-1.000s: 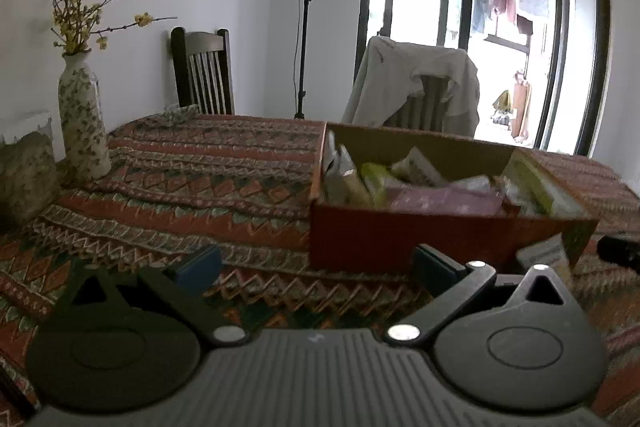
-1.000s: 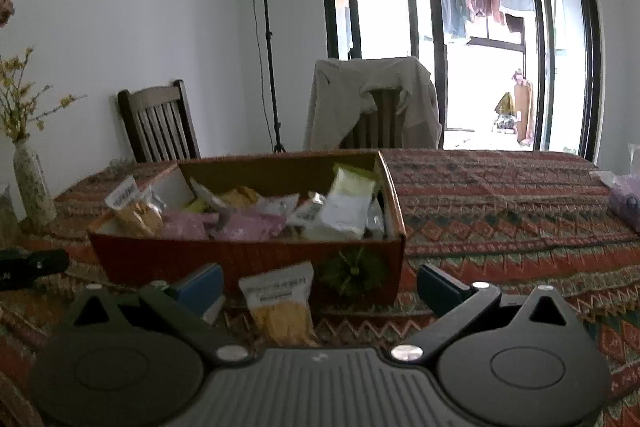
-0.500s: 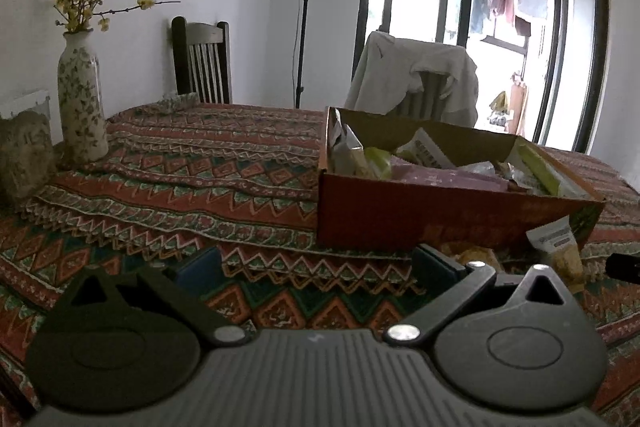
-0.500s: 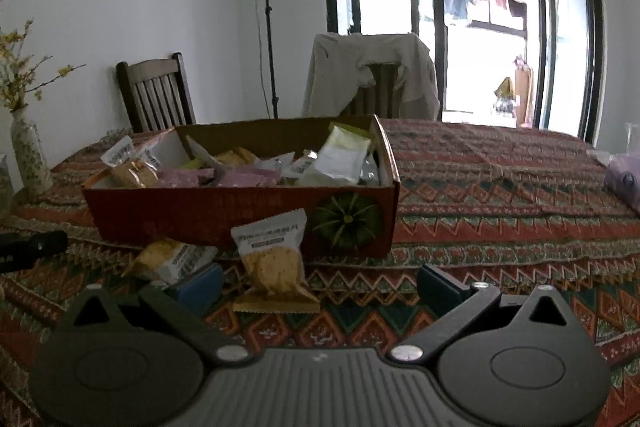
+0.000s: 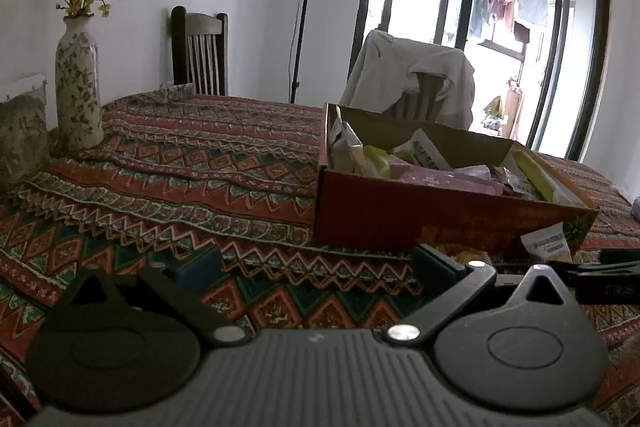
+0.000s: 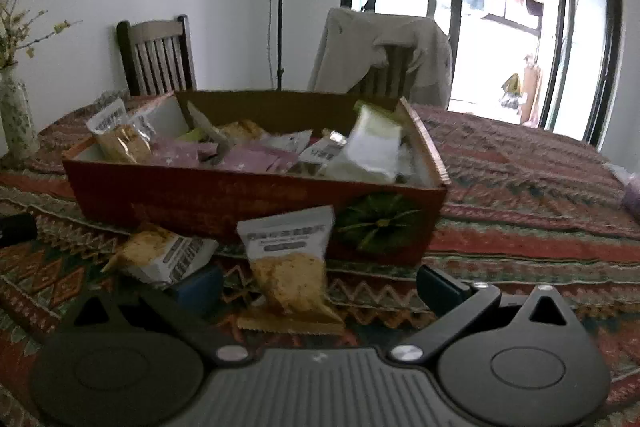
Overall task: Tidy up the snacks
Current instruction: 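Grasp the beige cracker packet with the right tool, then grasp the other cracker packet with the left tool while the right tool holds its packet, then carry both cracker packets over the cardboard box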
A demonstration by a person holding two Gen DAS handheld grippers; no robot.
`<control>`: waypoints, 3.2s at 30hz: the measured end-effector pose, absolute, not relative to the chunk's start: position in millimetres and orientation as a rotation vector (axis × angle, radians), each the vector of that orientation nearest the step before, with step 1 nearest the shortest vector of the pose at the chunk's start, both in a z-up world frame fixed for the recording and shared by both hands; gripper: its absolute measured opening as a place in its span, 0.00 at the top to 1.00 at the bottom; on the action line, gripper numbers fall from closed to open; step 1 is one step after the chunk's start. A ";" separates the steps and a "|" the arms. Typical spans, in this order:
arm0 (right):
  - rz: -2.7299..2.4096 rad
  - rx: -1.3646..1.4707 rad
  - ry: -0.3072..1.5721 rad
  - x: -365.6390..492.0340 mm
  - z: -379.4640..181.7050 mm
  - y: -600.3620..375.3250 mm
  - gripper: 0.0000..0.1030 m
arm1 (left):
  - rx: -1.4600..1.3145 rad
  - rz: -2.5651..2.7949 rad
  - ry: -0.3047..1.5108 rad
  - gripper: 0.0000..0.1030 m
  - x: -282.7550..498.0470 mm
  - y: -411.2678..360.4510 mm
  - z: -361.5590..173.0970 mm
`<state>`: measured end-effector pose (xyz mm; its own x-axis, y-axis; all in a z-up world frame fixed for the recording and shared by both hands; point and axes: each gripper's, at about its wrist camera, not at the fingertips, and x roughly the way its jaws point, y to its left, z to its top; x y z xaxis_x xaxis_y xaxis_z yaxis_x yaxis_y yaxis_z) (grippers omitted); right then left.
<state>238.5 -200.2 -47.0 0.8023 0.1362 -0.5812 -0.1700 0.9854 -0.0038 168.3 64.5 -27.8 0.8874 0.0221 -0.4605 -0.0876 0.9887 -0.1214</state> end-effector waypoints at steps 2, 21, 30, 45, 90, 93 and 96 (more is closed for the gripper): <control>0.158 -0.065 0.643 248.6 -52.6 -195.0 0.02 | -0.141 0.059 0.478 0.00 168.6 64.6 -28.1; 0.187 -0.003 0.602 248.3 -51.6 -203.3 0.61 | -0.147 0.063 0.504 0.00 173.1 65.5 -31.4; 0.139 -0.012 0.556 225.4 -41.9 -237.7 0.61 | -0.153 0.105 0.536 0.00 177.7 66.5 -31.3; 0.099 0.073 0.526 225.3 -52.1 -272.8 0.61 | -0.043 0.054 0.566 0.00 195.2 17.0 -13.7; 0.100 0.187 0.597 240.0 -66.0 -290.5 0.61 | -0.020 -0.023 0.772 0.38 248.7 -50.0 -45.9; 0.106 0.188 0.585 238.5 -65.4 -289.9 0.61 | -0.044 -0.028 0.769 0.39 242.7 -45.3 -44.5; 0.113 0.185 0.573 236.8 -64.6 -289.1 0.61 | -0.035 -0.031 0.744 0.41 236.1 -43.8 -41.3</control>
